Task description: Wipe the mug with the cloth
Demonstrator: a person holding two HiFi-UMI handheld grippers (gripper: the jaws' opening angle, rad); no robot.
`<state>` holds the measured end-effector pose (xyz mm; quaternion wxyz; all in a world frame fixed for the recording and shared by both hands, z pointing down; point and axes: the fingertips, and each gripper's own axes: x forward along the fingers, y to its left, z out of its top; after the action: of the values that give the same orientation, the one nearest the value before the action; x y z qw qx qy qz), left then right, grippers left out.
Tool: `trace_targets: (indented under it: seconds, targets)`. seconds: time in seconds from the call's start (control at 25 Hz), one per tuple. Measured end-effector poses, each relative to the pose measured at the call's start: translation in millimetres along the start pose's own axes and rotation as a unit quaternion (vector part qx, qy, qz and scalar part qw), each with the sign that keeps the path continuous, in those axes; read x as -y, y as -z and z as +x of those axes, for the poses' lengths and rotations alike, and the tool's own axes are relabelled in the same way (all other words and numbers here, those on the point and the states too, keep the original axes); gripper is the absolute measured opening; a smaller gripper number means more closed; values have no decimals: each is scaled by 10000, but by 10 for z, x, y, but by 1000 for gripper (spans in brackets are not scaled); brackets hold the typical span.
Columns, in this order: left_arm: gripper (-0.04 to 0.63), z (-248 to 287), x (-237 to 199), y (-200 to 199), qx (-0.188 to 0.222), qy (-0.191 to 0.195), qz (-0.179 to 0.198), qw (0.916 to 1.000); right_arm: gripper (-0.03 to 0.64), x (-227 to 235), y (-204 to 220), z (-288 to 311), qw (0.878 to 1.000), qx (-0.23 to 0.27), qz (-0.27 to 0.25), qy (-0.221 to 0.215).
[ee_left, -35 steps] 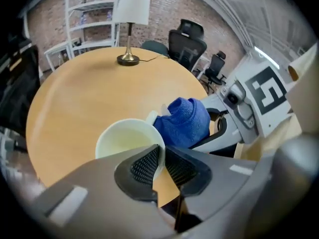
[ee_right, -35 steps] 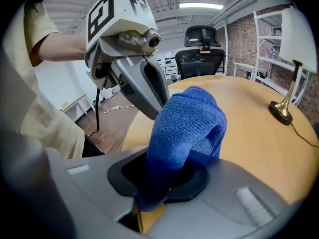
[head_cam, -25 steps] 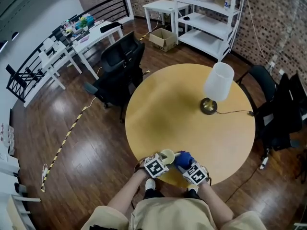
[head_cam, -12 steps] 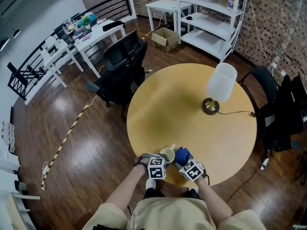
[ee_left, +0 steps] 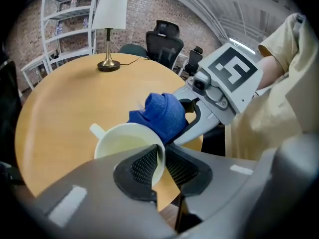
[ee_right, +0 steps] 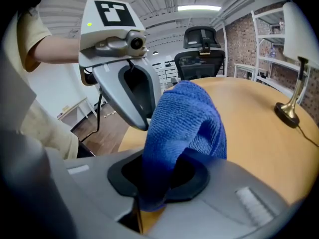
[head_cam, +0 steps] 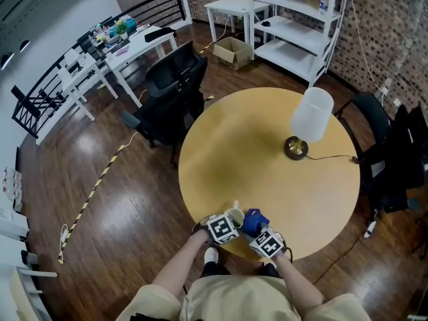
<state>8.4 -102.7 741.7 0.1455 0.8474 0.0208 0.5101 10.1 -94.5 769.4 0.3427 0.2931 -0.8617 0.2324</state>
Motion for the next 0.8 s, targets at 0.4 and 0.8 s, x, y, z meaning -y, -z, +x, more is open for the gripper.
trace_targets:
  seconds: [0.4, 0.8]
  targets:
    - [13, -164, -122, -261, 1376, -186, -1924, 9714, 72, 100, 17, -202, 9985, 229, 494, 95]
    - [174, -1440, -388, -778, 3249, -1587, -1860, 9136, 72, 499, -893, -1294, 9728, 1906, 1101, 718]
